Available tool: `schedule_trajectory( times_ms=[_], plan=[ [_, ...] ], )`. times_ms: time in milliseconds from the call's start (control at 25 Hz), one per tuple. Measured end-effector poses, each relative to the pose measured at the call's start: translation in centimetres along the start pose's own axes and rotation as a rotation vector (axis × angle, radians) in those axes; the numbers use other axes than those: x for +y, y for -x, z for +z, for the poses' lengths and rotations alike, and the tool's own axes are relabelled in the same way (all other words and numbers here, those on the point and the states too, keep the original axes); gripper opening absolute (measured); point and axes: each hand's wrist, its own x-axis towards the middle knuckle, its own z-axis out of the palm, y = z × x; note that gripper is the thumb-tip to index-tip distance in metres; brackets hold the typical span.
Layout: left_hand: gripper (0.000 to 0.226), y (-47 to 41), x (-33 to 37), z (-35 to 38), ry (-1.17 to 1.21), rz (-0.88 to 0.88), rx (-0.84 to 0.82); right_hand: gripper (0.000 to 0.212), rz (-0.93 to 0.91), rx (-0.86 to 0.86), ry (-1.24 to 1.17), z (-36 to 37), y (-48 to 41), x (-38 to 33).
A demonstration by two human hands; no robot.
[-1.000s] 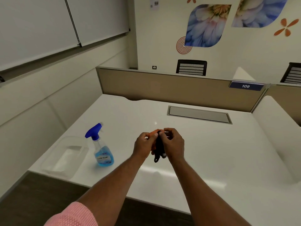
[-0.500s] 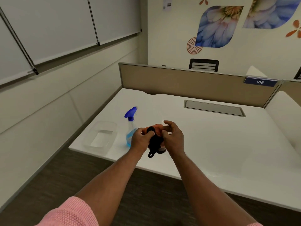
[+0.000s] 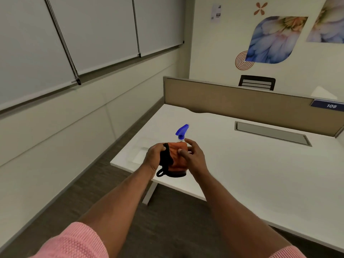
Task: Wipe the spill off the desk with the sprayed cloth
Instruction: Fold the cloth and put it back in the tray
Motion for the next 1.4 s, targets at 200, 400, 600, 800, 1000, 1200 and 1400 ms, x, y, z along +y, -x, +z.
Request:
schedule_trajectory(
  times_ms=[200,400,600,800,1000,1200,1400],
  plan=[
    [0.029,-4.4,-0.1,-5.7,-0.167,-0.003,-0.072,0.053,-0.008,-0.023,0.042,5.4,-4.5,1.0],
    [0.032,-9.8,-0.9,-11.4,-0.36,-0.067,0.003,0.043,-0.03,-0.124,0.143,10.9,-10.4,1.1],
    [0.031,-13.5,-2.0,-13.9,-0.605,-0.069,0.066,0.041,-0.031,-0.215,0.237,14.6,-15.5,1.7],
    [0.067,-17.3,-4.4,-16.5,-0.694,-0.144,0.029,0.04,0.028,-0.259,0.28,17.5,-18.9,3.4],
    [0.076,-19.8,-6.5,-18.5,-0.762,-0.184,-0.079,0.041,0.119,-0.293,0.339,19.8,-20.7,6.4],
    [0.074,-21.0,-7.6,-19.4,-0.792,-0.096,-0.137,0.037,0.172,-0.322,0.382,21.2,-20.5,8.6],
    [0.051,-22.5,-9.7,-20.9,-0.901,-0.068,-0.307,0.037,0.315,-0.344,0.489,23.6,-19.4,10.1]
  ],
)
